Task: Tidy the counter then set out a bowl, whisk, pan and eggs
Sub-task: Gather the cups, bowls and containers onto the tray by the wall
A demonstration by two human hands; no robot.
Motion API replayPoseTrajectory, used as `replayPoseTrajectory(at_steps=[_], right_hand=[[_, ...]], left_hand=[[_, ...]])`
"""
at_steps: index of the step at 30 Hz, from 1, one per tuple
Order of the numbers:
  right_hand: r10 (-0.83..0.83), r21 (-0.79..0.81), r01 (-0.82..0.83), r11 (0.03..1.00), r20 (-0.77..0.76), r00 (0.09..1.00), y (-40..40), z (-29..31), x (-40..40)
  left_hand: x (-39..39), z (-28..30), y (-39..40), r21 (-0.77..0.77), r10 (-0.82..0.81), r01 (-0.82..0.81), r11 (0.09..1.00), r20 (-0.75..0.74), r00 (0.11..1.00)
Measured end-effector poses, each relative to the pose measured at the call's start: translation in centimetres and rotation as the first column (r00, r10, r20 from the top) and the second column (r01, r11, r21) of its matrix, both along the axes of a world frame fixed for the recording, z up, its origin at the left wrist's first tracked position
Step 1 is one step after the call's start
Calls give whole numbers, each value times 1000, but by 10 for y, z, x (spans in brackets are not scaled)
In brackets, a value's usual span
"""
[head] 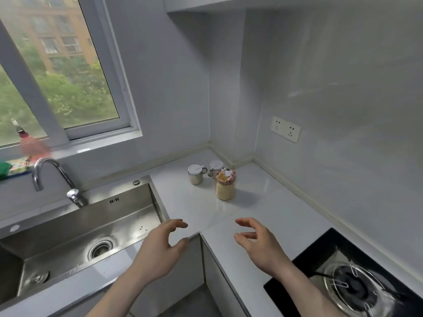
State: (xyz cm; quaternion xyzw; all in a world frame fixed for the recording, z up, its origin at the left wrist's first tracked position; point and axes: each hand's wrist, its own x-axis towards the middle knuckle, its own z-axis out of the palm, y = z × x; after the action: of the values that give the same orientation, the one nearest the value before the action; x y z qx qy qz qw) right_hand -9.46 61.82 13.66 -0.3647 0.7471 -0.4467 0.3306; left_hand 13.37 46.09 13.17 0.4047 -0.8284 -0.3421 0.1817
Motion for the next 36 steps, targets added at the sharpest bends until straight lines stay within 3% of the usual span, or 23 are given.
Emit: replayPoseTrajectory(at_steps=[19, 29, 36], right_hand=[[-152, 206, 184, 961, -160, 975, -262, -62, -83], [-185, 383, 294, 876, -297, 937, -332, -76, -127], [-59, 547, 275, 790, -379, 923, -374, -103, -145]], left_hand=[[-111, -52, -315, 20, -246, 250, 968, 261, 933], [-204, -93, -401, 109, -386, 379, 919, 439, 811], [-260, -119, -426, 127, -424, 425, 896, 528, 736]])
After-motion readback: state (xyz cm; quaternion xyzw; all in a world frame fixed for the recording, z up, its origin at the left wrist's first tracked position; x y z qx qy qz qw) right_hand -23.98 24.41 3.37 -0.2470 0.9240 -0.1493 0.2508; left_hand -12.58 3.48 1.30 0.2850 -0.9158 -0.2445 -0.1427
